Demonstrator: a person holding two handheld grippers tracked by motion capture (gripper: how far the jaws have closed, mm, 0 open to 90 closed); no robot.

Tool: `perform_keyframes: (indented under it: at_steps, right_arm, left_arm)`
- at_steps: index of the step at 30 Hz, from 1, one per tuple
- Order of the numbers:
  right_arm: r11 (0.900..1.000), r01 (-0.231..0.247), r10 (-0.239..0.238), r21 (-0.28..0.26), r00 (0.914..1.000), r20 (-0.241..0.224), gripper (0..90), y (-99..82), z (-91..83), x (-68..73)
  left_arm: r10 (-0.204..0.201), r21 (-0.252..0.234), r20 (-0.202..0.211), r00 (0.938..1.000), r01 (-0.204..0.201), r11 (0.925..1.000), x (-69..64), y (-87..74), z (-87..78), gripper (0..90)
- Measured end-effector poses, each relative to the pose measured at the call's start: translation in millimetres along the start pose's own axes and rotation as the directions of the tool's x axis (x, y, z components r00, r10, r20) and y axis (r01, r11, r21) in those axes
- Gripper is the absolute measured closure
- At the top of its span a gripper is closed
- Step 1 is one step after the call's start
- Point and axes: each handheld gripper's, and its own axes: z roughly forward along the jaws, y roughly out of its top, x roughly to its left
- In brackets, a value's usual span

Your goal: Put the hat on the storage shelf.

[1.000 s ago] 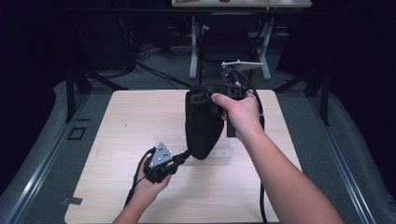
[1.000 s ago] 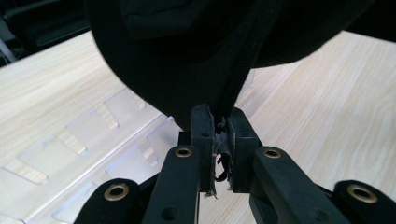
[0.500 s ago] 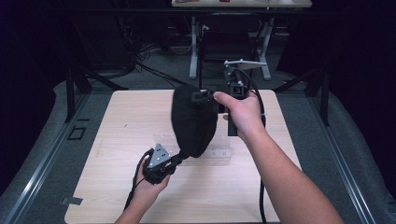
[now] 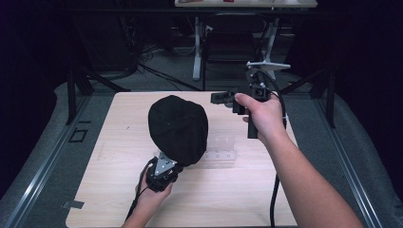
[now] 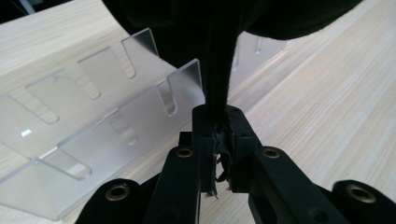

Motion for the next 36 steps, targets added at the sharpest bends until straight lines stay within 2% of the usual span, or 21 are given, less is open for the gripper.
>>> perform_keyframes:
  at_steps: [3,6,11,12,13,14,16,19,23,26,28,29,30,36]
  right_arm:
    - [1.0000,0.007,-0.007,0.001,0.9999,0.016,82.9,-1.9,-6.4,-3.6]
    - [0.9999,0.011,-0.011,-0.002,0.9996,0.027,82.2,-2.3,-9.3,-5.4]
    - [0.9998,0.017,-0.017,-0.010,0.9986,0.050,81.2,-3.1,-18.8,-8.6]
    - [0.9998,0.019,-0.018,-0.010,0.9983,0.056,80.9,-3.5,-21.3,-9.1]
    - [0.9995,0.031,-0.030,-0.008,0.9968,0.074,79.8,-4.3,-24.5,-10.3]
    - [0.9995,0.031,-0.030,-0.008,0.9968,0.074,79.8,-4.3,-24.5,-10.3]
    - [0.9987,0.050,-0.049,-0.005,0.9928,0.109,79.1,-6.0,-27.7,-12.2]
    - [0.9981,0.061,-0.059,-0.010,0.9894,0.133,77.7,-8.3,-32.3,-15.3]
    - [0.9965,0.084,-0.081,-0.007,0.9819,0.171,73.6,-12.0,-38.9,-18.8]
    - [0.9934,0.114,-0.109,-0.013,0.9718,0.209,70.7,-16.1,-45.7,-21.2]
    - [0.9926,0.120,-0.114,-0.014,0.9693,0.218,70.1,-17.3,-47.1,-22.0]
    - [0.9900,0.140,-0.133,-0.014,0.9607,0.244,68.7,-20.3,-50.3,-23.0]
    - [0.9900,0.140,-0.133,-0.014,0.9607,0.244,68.7,-20.3,-50.3,-23.0]
    - [0.9849,0.173,-0.163,-0.009,0.9438,0.287,66.0,-27.1,-57.6,-25.7]
  left_arm:
    - [-0.030,-0.006,-0.004,0.9995,0.030,0.9995,2.4,-3.9,-0.4,83.5]
    - [-0.057,-0.016,0.014,0.9983,0.058,0.9982,5.5,-7.1,-0.5,83.3]
    - [-0.056,-0.011,0.007,0.9984,0.057,0.9983,6.3,-9.3,-1.9,82.0]
    - [-0.061,-0.003,0.010,0.9981,0.061,0.9982,6.8,-9.6,-2.5,81.0]
    - [-0.077,-0.019,0.010,0.9970,0.077,0.9968,8.3,-11.0,-3.5,76.6]
    - [-0.077,-0.019,0.010,0.9970,0.077,0.9968,8.3,-11.0,-3.5,74.8]
    - [-0.090,-0.024,0.012,0.9958,0.091,0.9956,10.5,-11.5,-6.3,72.6]
    - [-0.100,-0.018,0.013,0.9949,0.100,0.9948,13.8,-12.2,-11.1,67.1]
    - [-0.129,-0.009,0.015,0.9915,0.129,0.9916,19.9,-13.3,-18.2,57.0]
    - [-0.144,-0.003,0.009,0.9895,0.144,0.9896,25.6,-14.7,-25.4,50.0]
    - [-0.146,-0.004,0.010,0.9892,0.146,0.9892,27.0,-15.2,-27.6,48.4]
    - [-0.147,-0.006,0.008,0.9891,0.147,0.9891,28.8,-15.9,-30.8,47.7]
    - [-0.145,-0.005,0.004,0.9895,0.145,0.9895,29.8,-16.3,-32.8,47.7]
    - [-0.162,0.000,-0.020,0.9865,0.162,0.9867,38.7,-19.8,-47.0,47.0]
